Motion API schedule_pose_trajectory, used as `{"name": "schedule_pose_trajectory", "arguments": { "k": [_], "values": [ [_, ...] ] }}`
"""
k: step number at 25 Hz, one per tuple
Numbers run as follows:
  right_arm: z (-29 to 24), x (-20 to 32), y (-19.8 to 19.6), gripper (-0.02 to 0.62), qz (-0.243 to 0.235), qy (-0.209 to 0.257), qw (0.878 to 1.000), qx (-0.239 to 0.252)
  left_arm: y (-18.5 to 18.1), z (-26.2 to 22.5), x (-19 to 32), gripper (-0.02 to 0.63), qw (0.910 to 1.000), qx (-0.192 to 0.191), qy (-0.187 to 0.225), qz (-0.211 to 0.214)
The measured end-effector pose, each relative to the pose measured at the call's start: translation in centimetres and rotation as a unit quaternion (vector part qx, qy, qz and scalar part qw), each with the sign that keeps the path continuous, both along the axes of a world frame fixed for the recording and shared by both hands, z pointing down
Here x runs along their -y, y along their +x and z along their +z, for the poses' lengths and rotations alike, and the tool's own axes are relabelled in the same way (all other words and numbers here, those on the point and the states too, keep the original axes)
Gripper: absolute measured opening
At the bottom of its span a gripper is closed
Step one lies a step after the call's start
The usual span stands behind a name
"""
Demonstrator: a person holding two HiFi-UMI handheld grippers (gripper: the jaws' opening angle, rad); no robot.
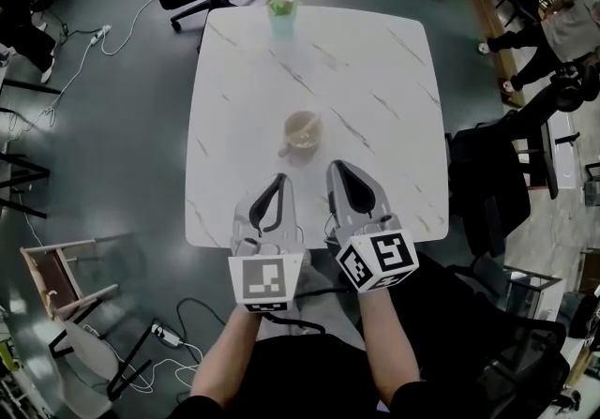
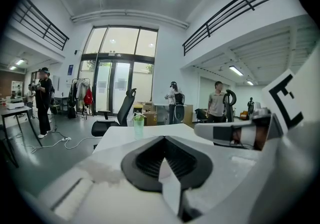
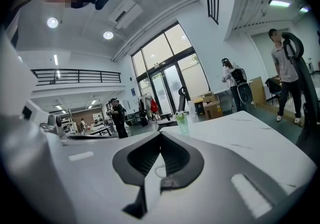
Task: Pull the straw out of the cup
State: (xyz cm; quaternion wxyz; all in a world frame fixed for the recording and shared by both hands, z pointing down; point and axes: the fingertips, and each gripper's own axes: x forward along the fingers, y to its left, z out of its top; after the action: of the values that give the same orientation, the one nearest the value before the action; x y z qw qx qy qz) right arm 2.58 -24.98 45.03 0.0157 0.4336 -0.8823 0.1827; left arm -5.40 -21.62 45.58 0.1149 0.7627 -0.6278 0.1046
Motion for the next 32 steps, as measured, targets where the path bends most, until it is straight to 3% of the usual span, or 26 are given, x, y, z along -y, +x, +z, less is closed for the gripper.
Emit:
{"name": "schedule_pose_trajectory", "arguments": {
  "k": [17, 24, 28, 32],
  "values": [
    [5.8, 5.5, -0.8, 0.011, 0.006, -0.048, 0.999, -0.016, -0.5, 3.2, 2.5, 0.002, 0.9993, -0.006, -0.036, 0.000],
    [8.2, 7.4, -1.5, 0.062, 0.005, -0.072, 0.997, -0.021, -1.0, 4.0, 3.2, 0.002, 0.9987, -0.008, -0.049, 0.001],
    [9.3, 8.6, -2.0, 0.140, 0.003, -0.085, 0.996, -0.025, -1.4, 4.7, 3.6, 0.002, 0.9982, -0.010, -0.059, 0.000],
    [10.2, 9.8, -2.3, 0.143, 0.008, -0.093, 0.995, -0.024, -1.8, 5.4, 4.1, 0.002, 0.9977, -0.013, -0.067, -0.001]
  ]
}}
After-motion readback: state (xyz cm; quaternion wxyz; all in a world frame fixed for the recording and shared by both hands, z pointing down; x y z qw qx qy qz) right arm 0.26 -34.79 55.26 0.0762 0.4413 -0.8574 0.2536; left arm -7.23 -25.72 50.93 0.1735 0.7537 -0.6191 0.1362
